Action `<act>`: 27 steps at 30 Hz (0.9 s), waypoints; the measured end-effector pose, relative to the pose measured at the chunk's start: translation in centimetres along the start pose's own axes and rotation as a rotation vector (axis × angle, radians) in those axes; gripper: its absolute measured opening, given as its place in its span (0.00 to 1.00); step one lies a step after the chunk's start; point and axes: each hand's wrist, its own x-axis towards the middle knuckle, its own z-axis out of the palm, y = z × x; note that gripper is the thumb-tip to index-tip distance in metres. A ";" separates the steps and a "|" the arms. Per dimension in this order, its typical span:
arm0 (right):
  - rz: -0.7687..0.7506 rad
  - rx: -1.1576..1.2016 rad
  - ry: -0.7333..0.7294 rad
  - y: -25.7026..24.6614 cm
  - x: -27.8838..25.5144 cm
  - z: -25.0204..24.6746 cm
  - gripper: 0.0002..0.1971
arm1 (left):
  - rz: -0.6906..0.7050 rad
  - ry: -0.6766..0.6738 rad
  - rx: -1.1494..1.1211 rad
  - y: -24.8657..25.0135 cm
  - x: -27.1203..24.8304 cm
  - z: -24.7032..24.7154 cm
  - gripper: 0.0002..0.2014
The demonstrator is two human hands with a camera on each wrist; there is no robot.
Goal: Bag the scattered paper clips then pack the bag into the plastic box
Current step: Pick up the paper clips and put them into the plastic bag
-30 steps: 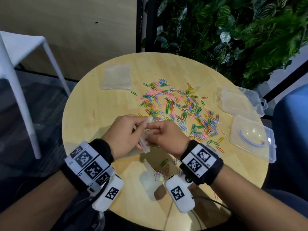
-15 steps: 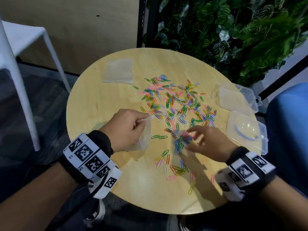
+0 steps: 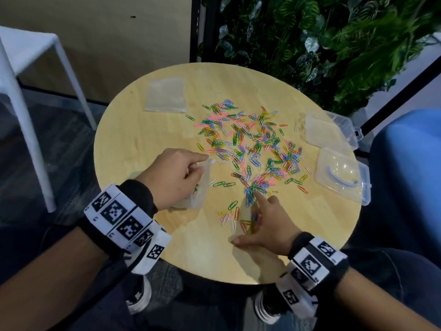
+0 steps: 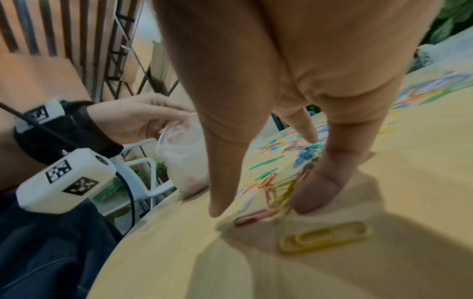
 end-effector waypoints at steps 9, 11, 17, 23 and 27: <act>-0.199 -0.119 0.089 -3.3 2.5 2.1 0.41 | -0.028 -0.032 -0.045 -0.1 0.1 0.3 0.18; -0.244 -0.122 0.121 -3.2 2.6 1.9 0.29 | -0.040 -0.036 -0.059 -0.4 0.2 0.4 0.17; -0.311 -0.185 0.194 -2.5 4.1 0.3 0.10 | -0.051 -0.051 -0.076 -1.1 0.9 0.9 0.16; 0.023 0.110 0.194 0.0 8.1 -5.2 0.06 | -0.124 -0.063 -0.126 -1.7 1.9 1.7 0.14; 0.122 1.079 0.042 -0.8 7.7 -7.3 0.08 | -0.204 -0.084 -0.220 -1.9 2.3 1.7 0.11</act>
